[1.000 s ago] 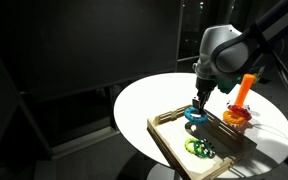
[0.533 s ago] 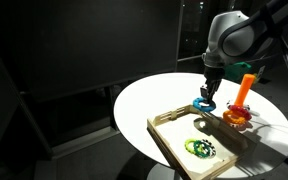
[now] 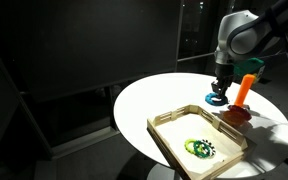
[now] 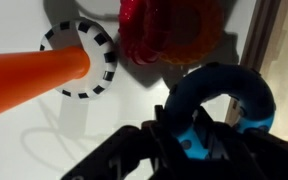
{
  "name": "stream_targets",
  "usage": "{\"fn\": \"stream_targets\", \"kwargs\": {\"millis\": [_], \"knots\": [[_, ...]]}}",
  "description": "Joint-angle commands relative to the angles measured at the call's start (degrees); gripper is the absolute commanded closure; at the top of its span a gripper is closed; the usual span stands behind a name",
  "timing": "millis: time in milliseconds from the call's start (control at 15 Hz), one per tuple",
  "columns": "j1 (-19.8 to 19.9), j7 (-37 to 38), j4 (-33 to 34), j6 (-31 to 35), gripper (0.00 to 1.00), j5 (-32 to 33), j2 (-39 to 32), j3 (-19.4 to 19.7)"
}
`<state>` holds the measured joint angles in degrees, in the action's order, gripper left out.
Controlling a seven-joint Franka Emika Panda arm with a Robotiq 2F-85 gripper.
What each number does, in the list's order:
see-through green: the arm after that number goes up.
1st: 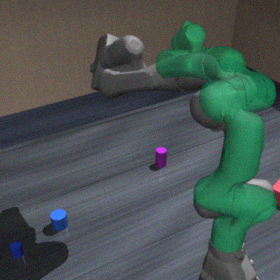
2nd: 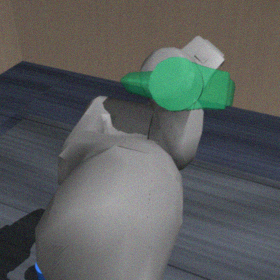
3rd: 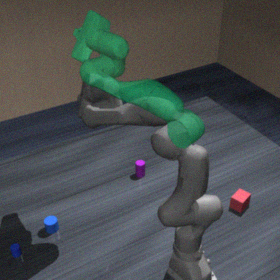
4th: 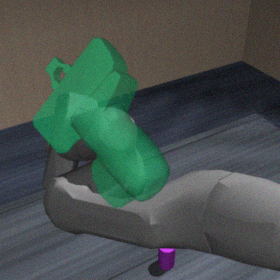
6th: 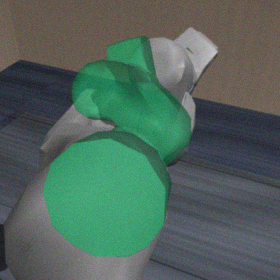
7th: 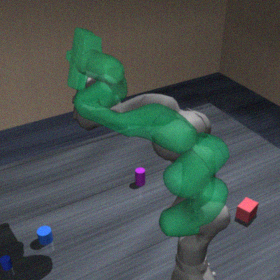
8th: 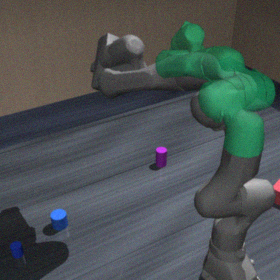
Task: Move the blue ring from the tray to the table
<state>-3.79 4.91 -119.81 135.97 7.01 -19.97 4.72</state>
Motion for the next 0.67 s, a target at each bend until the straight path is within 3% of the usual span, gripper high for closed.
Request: {"fn": "stream_targets", "kwargs": {"millis": [0,600], "knots": [[0.55,3.88,0.97,-1.83,0.90,3.08,-0.54,1.24],[0.86,6.81,1.13,-3.28,0.90,5.14,-3.59,2.45]]}}
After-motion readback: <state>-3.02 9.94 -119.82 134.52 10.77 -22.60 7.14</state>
